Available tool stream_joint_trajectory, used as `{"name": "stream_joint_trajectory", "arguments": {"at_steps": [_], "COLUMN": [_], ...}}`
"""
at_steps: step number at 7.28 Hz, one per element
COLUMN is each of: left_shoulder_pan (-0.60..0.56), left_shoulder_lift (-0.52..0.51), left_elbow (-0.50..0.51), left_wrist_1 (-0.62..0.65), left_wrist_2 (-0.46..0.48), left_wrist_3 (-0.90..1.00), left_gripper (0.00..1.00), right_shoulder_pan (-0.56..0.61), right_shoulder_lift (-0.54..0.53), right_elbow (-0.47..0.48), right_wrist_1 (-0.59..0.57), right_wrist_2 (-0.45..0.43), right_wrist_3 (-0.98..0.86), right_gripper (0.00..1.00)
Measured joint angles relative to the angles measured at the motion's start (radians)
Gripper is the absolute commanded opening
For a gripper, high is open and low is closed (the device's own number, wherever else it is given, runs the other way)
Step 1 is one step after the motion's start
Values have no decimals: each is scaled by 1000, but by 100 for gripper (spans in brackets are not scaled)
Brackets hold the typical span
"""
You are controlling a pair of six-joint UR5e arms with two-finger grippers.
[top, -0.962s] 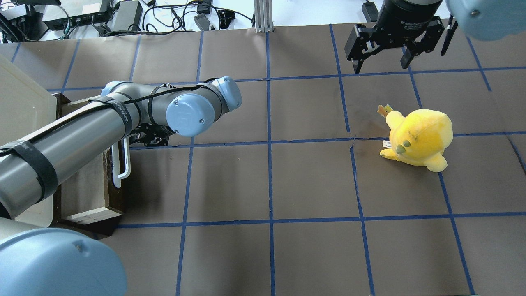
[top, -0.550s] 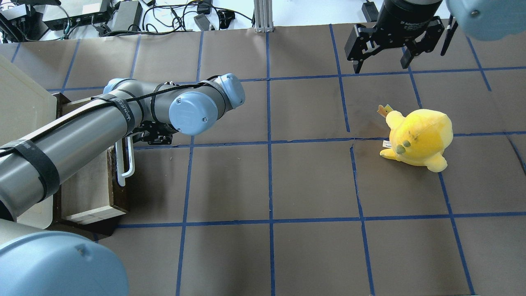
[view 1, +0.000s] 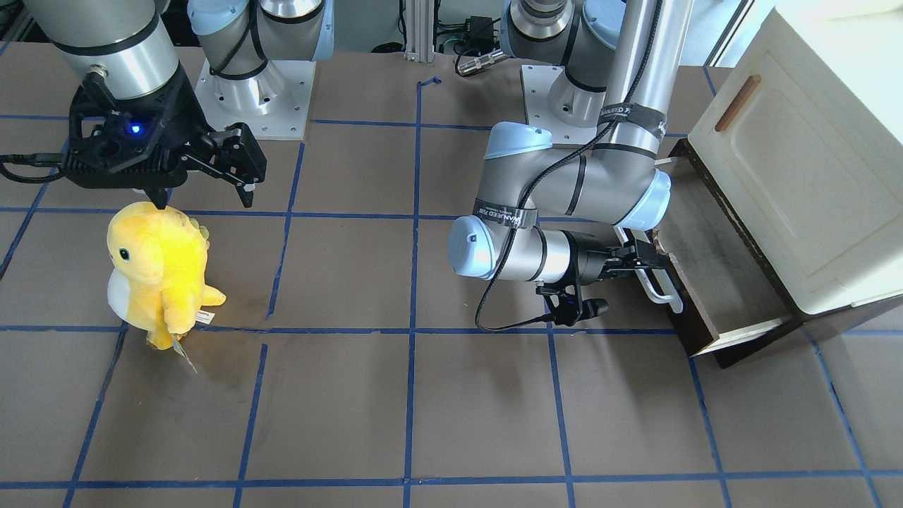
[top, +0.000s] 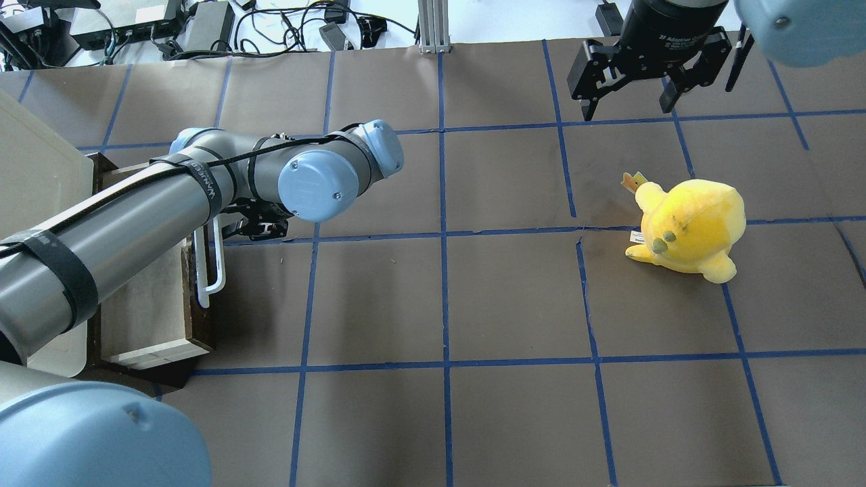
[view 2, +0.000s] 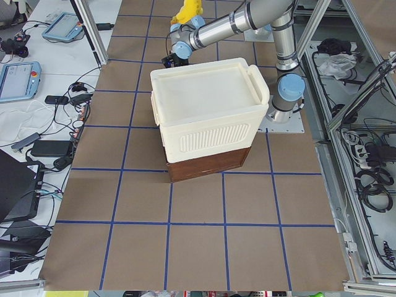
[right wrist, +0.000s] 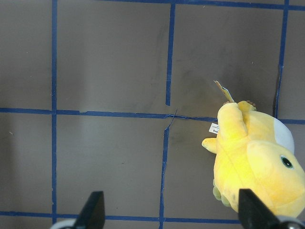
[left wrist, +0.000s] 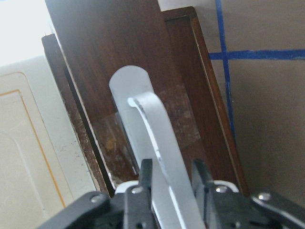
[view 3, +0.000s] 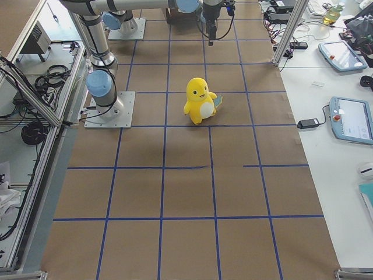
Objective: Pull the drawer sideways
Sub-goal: 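Pull the drawer outward from the cabinet with the left gripper, then open the left gripper and lift it off the handle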
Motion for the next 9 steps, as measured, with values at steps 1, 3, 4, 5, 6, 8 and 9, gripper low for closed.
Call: {"name": "stream_joint_trajectory", "arguments": {"at_steps": [1,3,4,5,6,8,9], "left_shoulder_pan": [0,0,0,0,0,-4,-3], "left_shoulder_lift": [1,2,3,7,20,63,95], "left_elbow": [-2,-1,2,9,25,110,163], "left_wrist_1": [0,0,2,14,35,62,68], "left_wrist_2": [1,3,3,1,-16,-184,-286], "left_wrist_3": [1,3,11,34,68,119,154], "left_gripper": [100,100,100,100,100,100,100], "right_shoulder_pan": [0,0,0,0,0,0,0], "right_shoulder_lift": [0,0,0,0,0,0,0], "right_elbow": [0,0,0,0,0,0,0], "right_wrist_1": [0,0,0,0,0,0,0], "right_wrist_2": [0,0,0,0,0,0,0], "right_wrist_3": [0,0,0,0,0,0,0], "right_gripper": [100,100,100,100,100,100,100]}}
